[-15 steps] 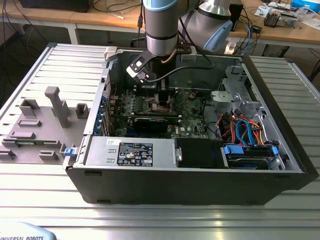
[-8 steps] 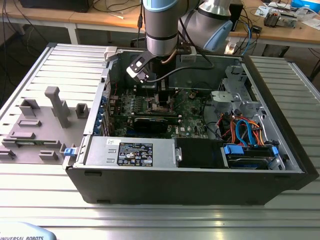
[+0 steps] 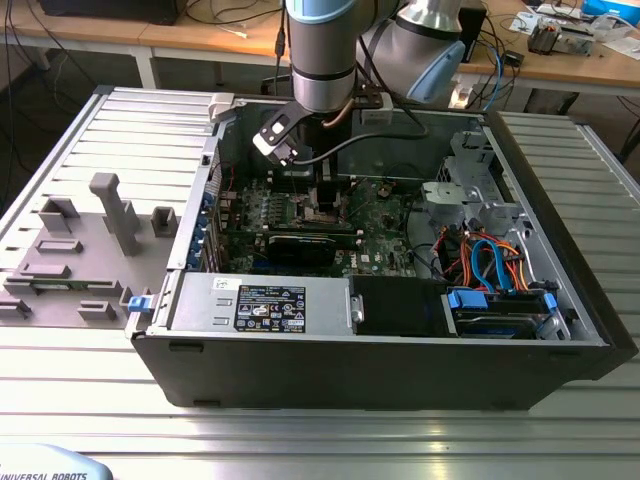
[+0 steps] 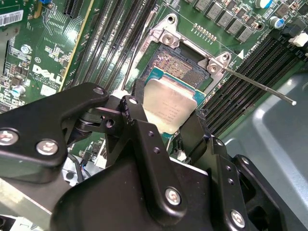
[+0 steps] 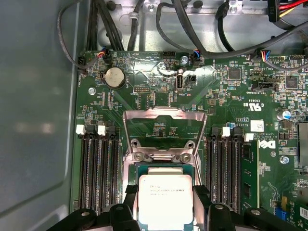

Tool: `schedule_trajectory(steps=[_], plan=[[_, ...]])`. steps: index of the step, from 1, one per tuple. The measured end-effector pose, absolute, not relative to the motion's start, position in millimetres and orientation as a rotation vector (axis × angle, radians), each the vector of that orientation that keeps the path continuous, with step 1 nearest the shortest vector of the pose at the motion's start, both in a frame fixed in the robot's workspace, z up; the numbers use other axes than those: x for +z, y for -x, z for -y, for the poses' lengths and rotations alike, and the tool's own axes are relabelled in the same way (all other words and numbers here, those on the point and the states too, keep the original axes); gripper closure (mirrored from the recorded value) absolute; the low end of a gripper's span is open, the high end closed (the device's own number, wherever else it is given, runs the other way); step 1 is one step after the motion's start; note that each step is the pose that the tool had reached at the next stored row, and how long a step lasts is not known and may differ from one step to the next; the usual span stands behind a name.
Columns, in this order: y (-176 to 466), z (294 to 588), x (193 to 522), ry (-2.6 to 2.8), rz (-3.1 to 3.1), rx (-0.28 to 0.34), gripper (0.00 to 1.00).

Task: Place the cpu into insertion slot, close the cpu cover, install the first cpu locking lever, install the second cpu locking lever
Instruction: 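Place the cpu into insertion slot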

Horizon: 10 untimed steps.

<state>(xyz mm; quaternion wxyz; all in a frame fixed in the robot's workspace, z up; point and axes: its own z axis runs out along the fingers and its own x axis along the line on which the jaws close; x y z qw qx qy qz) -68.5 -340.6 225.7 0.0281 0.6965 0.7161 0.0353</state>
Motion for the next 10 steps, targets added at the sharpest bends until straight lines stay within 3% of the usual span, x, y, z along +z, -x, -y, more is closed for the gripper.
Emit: schedule_trajectory(steps=[2, 10], plan=[[69, 341, 222, -2.137, -2.2, 0.08, 0.46], [71, 341, 213, -2.137, -2.199, 0.079, 0.46]])
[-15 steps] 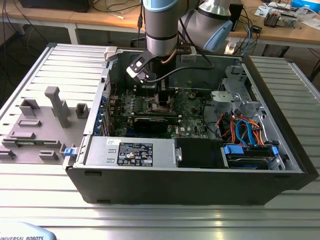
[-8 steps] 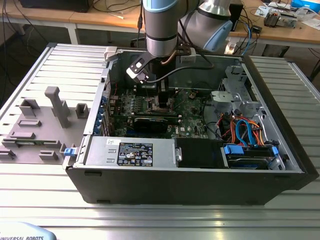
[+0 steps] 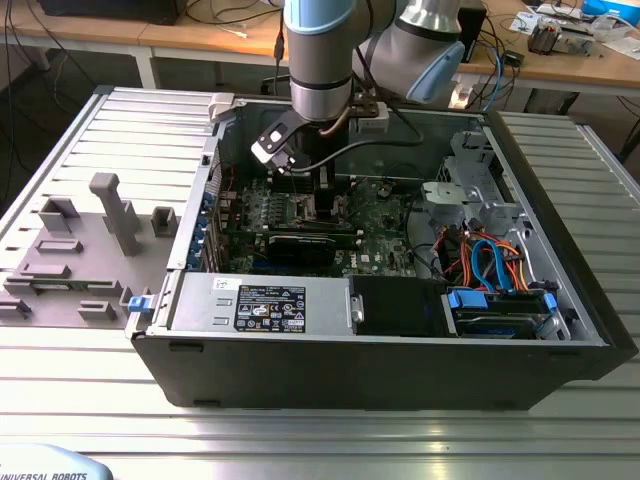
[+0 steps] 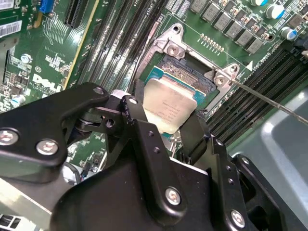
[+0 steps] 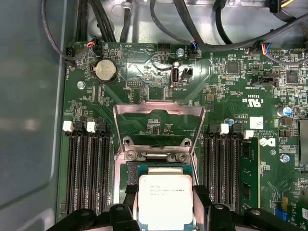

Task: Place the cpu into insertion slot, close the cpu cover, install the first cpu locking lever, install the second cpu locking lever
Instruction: 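Place the cpu into insertion slot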

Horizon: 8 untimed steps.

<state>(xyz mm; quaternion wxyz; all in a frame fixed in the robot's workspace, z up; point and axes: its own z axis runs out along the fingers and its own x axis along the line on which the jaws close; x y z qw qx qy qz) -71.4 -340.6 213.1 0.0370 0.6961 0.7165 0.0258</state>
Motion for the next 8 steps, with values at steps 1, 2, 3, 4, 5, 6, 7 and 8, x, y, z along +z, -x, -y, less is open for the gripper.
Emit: schedule_trajectory(steps=[1, 2, 3, 4, 5, 6, 7, 8], plan=[[72.2, 340.6, 212.3, -2.137, -2.199, 0.079, 0.46], [72.5, 340.5, 211.4, -2.137, -2.199, 0.079, 0.46], [72.6, 340.6, 210.2, -2.137, -2.199, 0.079, 0.46], [72.7, 340.6, 208.8, -2.139, -2.197, 0.079, 0.46], [72.7, 340.6, 208.2, -2.14, -2.196, 0.079, 0.46], [72.7, 340.6, 207.7, -2.141, -2.195, 0.079, 0.46], [72.7, 340.6, 207.3, -2.142, -2.194, 0.079, 0.46], [72.7, 340.6, 206.9, -2.142, -2.194, 0.079, 0.46]])
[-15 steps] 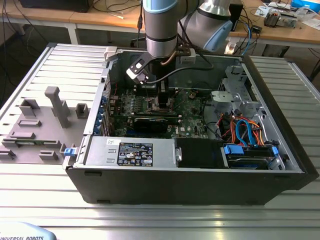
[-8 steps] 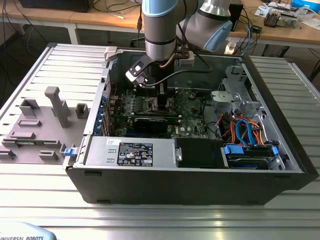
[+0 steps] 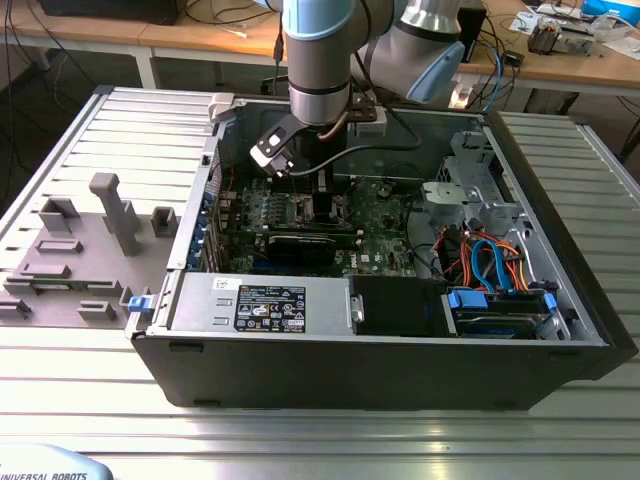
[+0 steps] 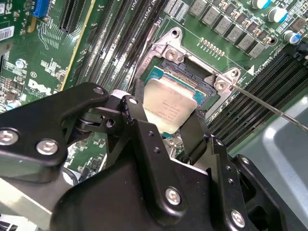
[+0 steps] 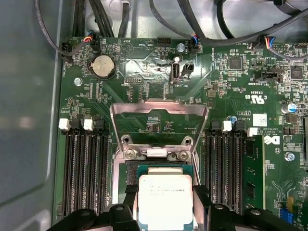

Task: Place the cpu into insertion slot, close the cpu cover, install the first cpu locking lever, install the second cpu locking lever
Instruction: 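Place the cpu into insertion slot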

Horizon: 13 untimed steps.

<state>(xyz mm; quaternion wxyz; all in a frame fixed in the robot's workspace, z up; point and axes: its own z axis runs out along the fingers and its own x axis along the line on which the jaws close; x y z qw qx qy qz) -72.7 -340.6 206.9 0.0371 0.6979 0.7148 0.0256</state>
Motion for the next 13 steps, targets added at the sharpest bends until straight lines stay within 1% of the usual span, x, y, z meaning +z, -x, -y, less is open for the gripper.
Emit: schedule_trajectory(steps=[13], plan=[[72.9, 337.4, 203.4, -2.15, -2.186, 0.078, 0.46]])
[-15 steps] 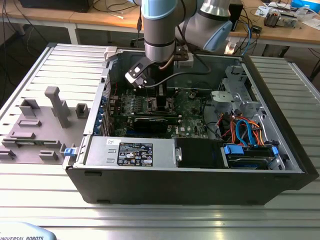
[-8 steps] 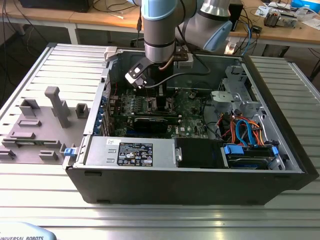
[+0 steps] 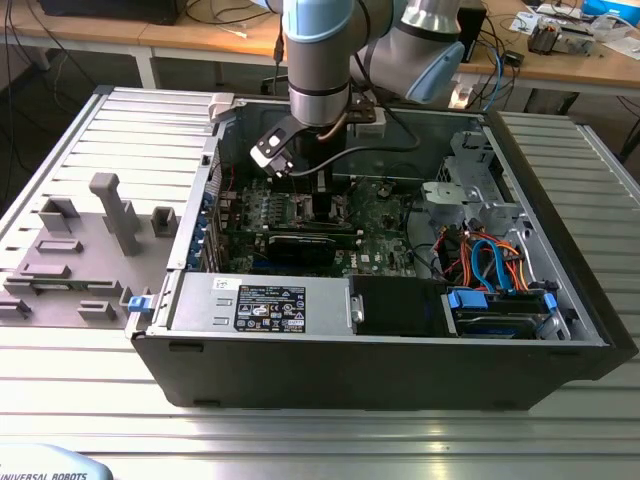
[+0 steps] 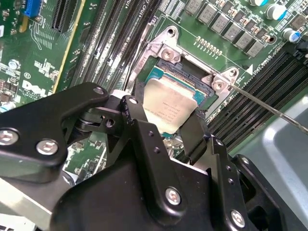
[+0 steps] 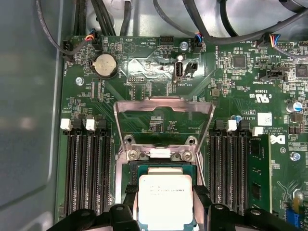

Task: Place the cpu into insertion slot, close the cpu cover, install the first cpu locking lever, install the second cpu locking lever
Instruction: 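Place the cpu into insertion slot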

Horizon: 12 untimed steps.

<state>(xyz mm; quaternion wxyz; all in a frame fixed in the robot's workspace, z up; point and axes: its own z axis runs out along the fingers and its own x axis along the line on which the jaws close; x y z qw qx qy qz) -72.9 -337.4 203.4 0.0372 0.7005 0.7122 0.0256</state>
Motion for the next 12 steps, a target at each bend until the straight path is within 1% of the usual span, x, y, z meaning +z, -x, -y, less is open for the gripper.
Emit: schedule_trajectory(steps=[12], plan=[[73.3, 333.2, 200.5, -2.15, -2.186, 0.079, 0.46]])
